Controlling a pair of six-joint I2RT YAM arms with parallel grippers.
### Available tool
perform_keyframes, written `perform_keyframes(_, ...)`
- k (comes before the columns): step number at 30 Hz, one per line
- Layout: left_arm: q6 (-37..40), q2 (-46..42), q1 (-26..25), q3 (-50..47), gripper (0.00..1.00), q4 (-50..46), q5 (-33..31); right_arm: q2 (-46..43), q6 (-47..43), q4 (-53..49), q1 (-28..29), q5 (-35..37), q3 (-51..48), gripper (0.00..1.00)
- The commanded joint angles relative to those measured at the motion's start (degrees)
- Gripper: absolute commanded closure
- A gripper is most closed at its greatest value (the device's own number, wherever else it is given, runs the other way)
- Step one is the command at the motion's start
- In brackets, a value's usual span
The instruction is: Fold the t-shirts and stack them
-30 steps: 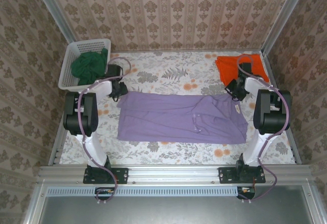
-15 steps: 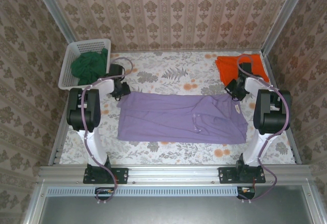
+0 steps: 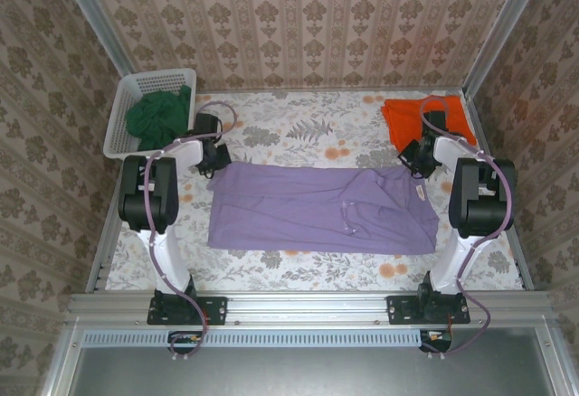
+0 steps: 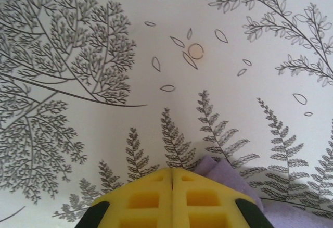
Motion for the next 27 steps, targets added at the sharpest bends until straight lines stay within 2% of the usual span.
perform_keyframes(1, -1.1, -3.6, 0.1, -1.7, 1.00, 0.9, -3.1, 0.5, 0.5, 0.3, -0.4, -0.7, 0.9, 0.99)
perform_keyframes(3, -0.9, -4.0, 0.4, -1.5, 1.00, 0.9, -1.7, 0.6, 0.5, 0.2, -0.4, -0.9, 1.0, 0.99)
perform_keyframes(5, -0.7, -4.1, 0.3, -1.0, 0.80, 0.6, -0.3, 0.5, 0.4, 0.1, -0.4, -0.9, 1.1, 0.99)
perform_keyframes(9, -0.7, -3.9, -0.1, -0.1, 0.68, 0.3, 1.2, 0.5, 0.4, 0.1, -0.4, -1.1, 1.1, 0.99)
perform_keyframes(13, 0.5, -2.2, -1.2, 1.3, 0.62, -0.7, 1.6, 0.6, 0.2, 0.1, -0.5, -1.2, 1.1, 0.99)
perform_keyframes(17, 1.0, -0.8, -1.9, 1.6, 0.61, -0.7, 2.3, 0.6, 0.2, 0.2, -0.5, -1.4, 1.1, 1.00)
perform_keyframes(23, 1.3, 1.1, -2.0, 2.6, 0.67, -1.4, 2.2, 0.8, 0.2, 0.2, -0.7, -1.6, 1.1, 1.00)
perform_keyframes(27, 1.4, 1.6, -2.1, 3.3, 0.80, -2.0, 1.9, 0.9, 0.1, 0.1, -0.6, -1.5, 1.1, 1.00)
